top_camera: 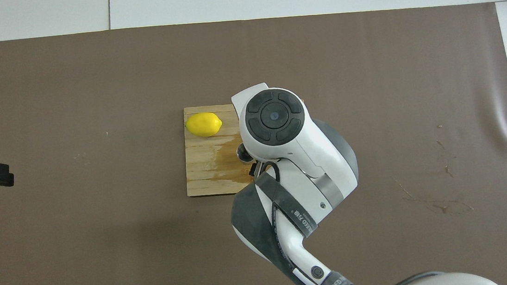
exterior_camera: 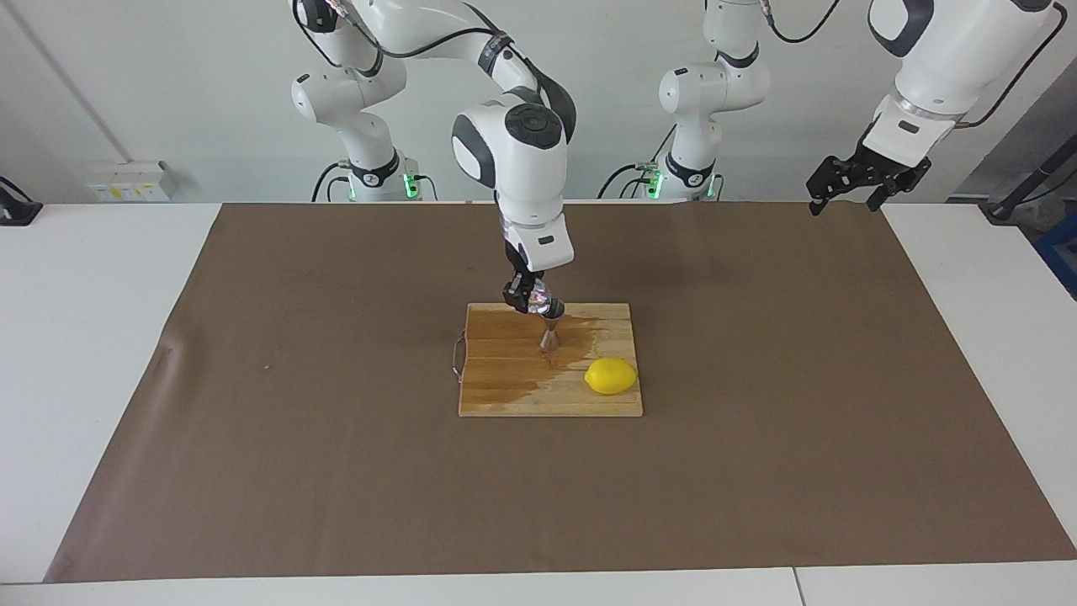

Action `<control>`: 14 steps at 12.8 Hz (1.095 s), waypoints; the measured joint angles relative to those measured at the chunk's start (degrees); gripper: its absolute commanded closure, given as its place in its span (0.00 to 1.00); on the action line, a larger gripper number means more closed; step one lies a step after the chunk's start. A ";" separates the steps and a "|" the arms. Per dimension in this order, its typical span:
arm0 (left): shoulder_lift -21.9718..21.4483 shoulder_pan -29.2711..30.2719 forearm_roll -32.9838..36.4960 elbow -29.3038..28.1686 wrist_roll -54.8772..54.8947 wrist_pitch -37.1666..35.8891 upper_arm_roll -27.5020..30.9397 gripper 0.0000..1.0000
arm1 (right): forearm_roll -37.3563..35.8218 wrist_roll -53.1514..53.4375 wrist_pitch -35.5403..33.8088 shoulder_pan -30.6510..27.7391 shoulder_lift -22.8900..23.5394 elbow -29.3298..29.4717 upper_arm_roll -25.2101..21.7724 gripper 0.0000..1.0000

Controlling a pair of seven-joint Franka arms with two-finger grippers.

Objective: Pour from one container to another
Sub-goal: 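Hold the clear glass tipped over the metal cup to pour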

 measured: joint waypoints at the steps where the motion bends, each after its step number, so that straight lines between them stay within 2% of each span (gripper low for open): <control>1: 0.00 0.00 0.00 0.00 0.00 0.00 0.00 0.00 | -0.19 0.52 -0.55 0.32 0.36 0.61 0.00 1.00; 14: 0.00 0.00 0.00 0.00 0.00 0.00 0.00 0.00 | -4.39 1.42 -5.08 1.69 3.10 4.31 -0.04 1.00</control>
